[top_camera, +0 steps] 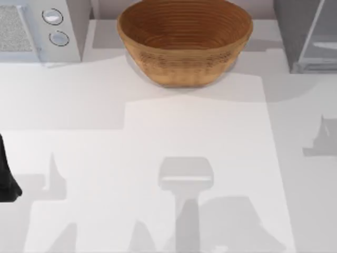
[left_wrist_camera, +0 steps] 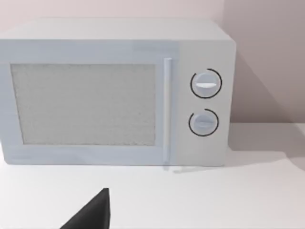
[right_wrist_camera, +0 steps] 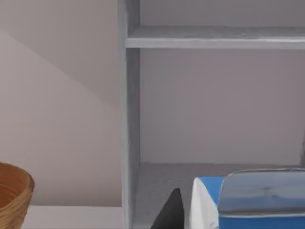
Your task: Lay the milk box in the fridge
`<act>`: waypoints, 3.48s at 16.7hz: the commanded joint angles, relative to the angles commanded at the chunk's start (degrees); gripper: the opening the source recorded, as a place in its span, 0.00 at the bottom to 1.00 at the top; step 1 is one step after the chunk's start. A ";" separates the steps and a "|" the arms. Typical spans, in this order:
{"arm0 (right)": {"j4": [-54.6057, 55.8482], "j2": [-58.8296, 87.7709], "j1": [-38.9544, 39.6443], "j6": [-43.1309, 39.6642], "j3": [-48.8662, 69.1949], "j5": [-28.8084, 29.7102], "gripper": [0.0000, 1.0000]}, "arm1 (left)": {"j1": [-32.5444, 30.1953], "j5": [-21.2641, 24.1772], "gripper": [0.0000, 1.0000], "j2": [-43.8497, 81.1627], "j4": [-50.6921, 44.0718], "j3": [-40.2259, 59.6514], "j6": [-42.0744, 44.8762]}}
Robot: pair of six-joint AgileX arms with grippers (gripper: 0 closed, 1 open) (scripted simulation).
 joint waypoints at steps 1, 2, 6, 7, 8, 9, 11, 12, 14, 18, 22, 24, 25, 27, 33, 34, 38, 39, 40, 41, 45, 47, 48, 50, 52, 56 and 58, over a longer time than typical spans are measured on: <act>3.30 6.27 -0.82 0.01 2.68 -0.68 0.00 | 0.00 0.00 1.00 0.00 0.00 0.00 0.00; 6.68 12.85 -1.67 0.03 5.42 -1.38 0.00 | 0.00 0.00 1.00 0.00 0.00 0.00 0.00; 20.35 40.45 -5.12 0.11 16.51 -4.18 0.00 | 0.00 0.00 1.00 0.00 0.00 0.00 0.00; 23.65 47.21 -5.95 0.14 19.19 -4.87 0.00 | 0.00 0.00 1.00 0.00 0.00 0.00 0.00; 26.86 53.74 -6.73 0.18 21.79 -5.54 0.00 | 0.00 0.00 1.00 0.00 0.00 0.00 0.00; 29.92 59.93 -7.48 0.21 24.29 -6.18 0.00 | 0.00 0.00 1.00 0.00 0.00 0.00 0.00; 35.55 70.97 -8.82 0.28 28.87 -7.38 0.00 | 0.00 0.00 1.00 0.00 0.00 0.00 0.00; 38.06 75.66 -9.40 0.31 30.92 -7.92 0.00 | 0.00 0.00 1.00 0.00 0.00 0.00 0.00; 42.32 83.24 -10.39 0.35 34.39 -8.84 0.00 | 0.00 0.00 1.00 0.00 0.00 0.00 0.00; 47.09 91.08 -11.49 0.36 38.29 -9.87 0.00 | 0.00 0.00 1.00 0.00 0.00 0.00 0.00; 47.37 91.52 -11.55 0.35 38.52 -9.93 0.00 | 0.00 0.00 1.00 0.00 0.00 0.00 0.00; 47.14 91.53 -11.22 0.45 38.38 -9.89 0.00 | 0.00 0.00 1.00 0.00 0.00 0.00 0.00; 46.76 91.92 -11.12 0.48 39.11 -9.86 0.00 | 0.00 0.00 1.00 0.00 0.00 0.00 0.00; 45.00 93.55 -10.78 0.54 42.36 -9.66 0.00 | 0.00 0.00 1.00 0.00 0.00 0.00 0.00; 34.31 101.64 -9.30 0.48 61.43 -7.87 0.00 | 0.00 0.00 1.00 0.00 0.00 0.00 0.00; 32.36 102.91 -9.02 0.45 64.77 -7.54 0.00 | 0.00 0.00 1.00 0.00 0.00 0.00 0.00; 26.59 106.23 -8.12 0.32 73.70 -6.58 0.00 | 0.00 0.00 1.00 0.00 0.00 0.00 0.00; 26.00 106.51 -8.02 0.30 74.45 -6.48 0.00 | 0.00 0.00 1.00 0.00 0.00 0.00 0.00; 25.88 106.56 -8.00 0.30 74.60 -6.46 0.00 | 0.00 0.00 1.00 0.00 0.00 0.00 0.00; 25.88 106.56 -8.00 0.30 74.60 -6.46 0.00 | 0.00 0.00 1.00 0.00 0.00 0.00 0.00; 25.88 106.56 -8.00 0.30 74.60 -6.46 0.15 | 0.00 0.00 1.00 0.00 0.00 0.00 0.00; 25.88 106.56 -8.00 0.30 74.60 -6.46 0.30 | 0.00 0.00 1.00 0.00 0.00 0.00 0.00; 25.88 106.56 -8.00 0.30 74.60 -6.46 0.38 | 0.00 0.00 1.00 0.00 0.00 0.00 0.00; 25.88 106.56 -8.00 0.30 74.60 -6.46 0.53 | 0.00 0.00 1.00 0.00 0.00 0.00 0.00; 25.88 106.56 -8.00 0.30 74.60 -6.46 0.68 | 0.00 0.00 1.00 0.00 0.00 0.00 0.00; 25.88 106.56 -8.00 0.30 74.60 -6.46 0.98 | 0.00 0.00 1.00 0.00 0.00 0.00 0.00; 25.88 106.56 -8.00 0.30 74.60 -6.46 1.00 | 0.00 0.00 1.00 0.00 0.00 0.00 0.00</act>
